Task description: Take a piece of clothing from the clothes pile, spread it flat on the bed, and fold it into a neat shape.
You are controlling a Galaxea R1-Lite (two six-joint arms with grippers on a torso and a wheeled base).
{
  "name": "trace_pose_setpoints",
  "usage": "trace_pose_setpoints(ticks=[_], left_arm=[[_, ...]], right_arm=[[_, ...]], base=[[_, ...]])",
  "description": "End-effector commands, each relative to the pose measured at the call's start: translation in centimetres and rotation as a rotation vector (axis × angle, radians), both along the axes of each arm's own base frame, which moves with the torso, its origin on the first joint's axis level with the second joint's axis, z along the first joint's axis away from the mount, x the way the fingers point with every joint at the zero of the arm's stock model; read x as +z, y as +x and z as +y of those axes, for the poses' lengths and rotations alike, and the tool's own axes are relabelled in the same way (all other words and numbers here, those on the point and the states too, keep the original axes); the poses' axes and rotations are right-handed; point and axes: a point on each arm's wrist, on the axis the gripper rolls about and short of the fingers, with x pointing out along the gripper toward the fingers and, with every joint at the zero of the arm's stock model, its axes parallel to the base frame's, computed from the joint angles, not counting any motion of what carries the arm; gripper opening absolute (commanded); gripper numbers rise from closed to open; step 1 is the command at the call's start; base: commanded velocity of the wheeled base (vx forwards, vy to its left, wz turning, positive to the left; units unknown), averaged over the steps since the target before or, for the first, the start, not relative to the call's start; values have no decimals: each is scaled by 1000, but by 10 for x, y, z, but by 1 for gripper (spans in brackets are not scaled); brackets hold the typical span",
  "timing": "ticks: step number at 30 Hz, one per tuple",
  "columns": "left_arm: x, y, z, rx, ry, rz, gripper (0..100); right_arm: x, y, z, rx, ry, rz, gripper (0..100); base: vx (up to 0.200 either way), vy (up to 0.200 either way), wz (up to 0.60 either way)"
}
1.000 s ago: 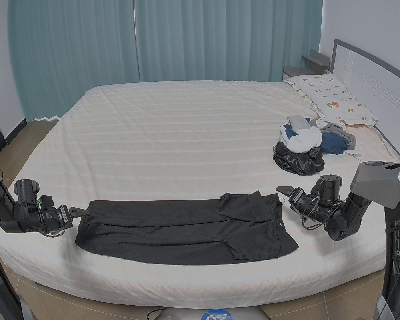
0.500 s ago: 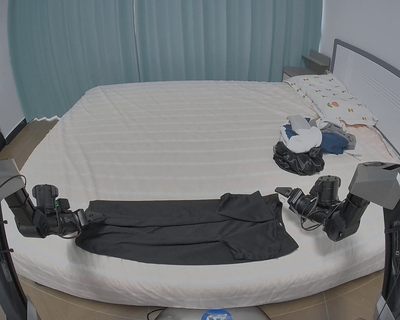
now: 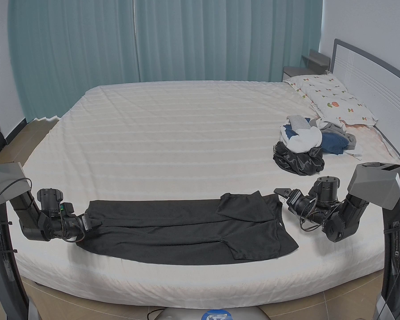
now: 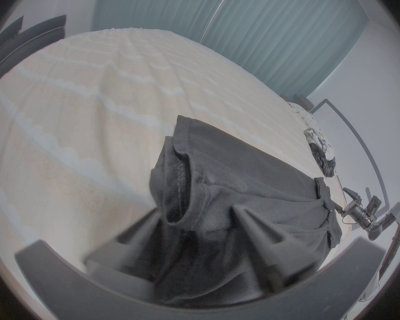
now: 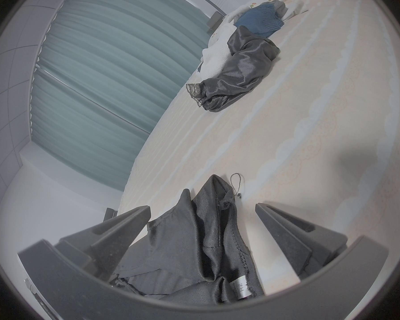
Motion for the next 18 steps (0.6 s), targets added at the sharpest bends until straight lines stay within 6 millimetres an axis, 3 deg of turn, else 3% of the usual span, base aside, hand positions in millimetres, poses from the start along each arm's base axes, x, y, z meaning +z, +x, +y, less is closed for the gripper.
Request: trace_pose_setpoints(ticks=[1, 11, 18], left_arm=[[0, -1, 0, 8, -5, 7, 0], [22, -3, 1, 65, -53, -24, 0], [22, -2, 2, 76, -66, -20, 0]], right_arm=[[-1, -1, 0, 0, 1, 3, 100], [0, -2, -1, -2, 1, 3, 100], [0, -2, 0, 0, 1, 3, 100]], base=[[0, 0, 0], [0, 0, 0], [-29, 0, 0]])
